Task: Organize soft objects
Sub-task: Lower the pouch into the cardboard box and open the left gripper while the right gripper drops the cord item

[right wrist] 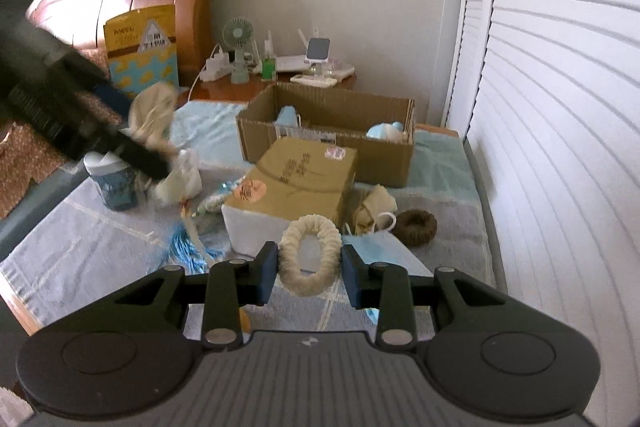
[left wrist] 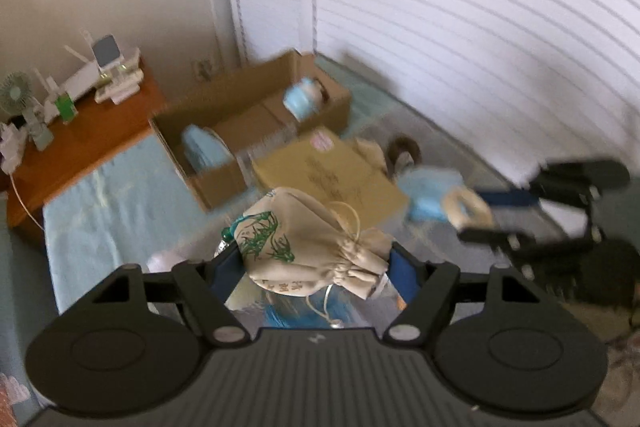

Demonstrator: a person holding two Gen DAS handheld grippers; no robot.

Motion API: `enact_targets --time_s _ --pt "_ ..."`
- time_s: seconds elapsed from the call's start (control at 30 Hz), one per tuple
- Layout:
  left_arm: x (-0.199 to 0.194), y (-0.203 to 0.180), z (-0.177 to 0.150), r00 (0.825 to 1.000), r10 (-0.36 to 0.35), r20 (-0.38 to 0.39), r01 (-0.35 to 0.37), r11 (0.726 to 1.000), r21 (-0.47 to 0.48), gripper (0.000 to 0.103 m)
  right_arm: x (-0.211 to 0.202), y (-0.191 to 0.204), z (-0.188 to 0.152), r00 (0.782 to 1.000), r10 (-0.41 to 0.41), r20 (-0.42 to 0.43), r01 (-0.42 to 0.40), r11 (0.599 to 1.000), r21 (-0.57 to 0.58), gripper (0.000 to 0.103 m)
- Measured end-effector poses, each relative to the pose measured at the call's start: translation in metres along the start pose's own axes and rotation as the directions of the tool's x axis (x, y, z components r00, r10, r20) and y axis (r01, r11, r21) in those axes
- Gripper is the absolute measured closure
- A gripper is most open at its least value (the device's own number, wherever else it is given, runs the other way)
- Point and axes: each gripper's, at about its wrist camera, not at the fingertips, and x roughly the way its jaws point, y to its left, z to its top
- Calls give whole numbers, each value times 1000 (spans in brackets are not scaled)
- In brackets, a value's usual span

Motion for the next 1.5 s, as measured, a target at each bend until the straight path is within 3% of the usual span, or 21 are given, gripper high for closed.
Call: enact_targets --time_s 0.43,0.63,0.83,0.93,1.07,1.17,1.3,1.5 --pt "29 35 120 996 43 83 -31 990 -137 29 2 -11 16 998 -23 53 22 999 25 64" --pt "64 44 150 995 71 76 -53 975 -217 29 4 -13 16 998 -17 60 15 999 31 64" --pt "121 53 154 991 131 -35 -136 949 -285 29 3 -17 16 998 -17 63 14 999 41 64" --pt "142 57 150 989 121 -87 -143 938 -317 29 2 -18 15 998 -18 67 15 999 43 64" --pt "162 50 147 984 106 -143 -144 946 -290 29 1 -21 16 997 -26 69 22 998 52 64" --pt "172 46 146 984 46 -171 -91 959 -269 25 2 -24 15 997 -31 67 27 998 59 64" --pt "165 40 145 986 96 -137 -128 961 -245 13 3 -24 14 998 -34 61 30 997 66 64" --pt "139 36 136 986 121 -116 -140 974 -175 10 6 -25 14 998 -38 51 34 997 70 64"
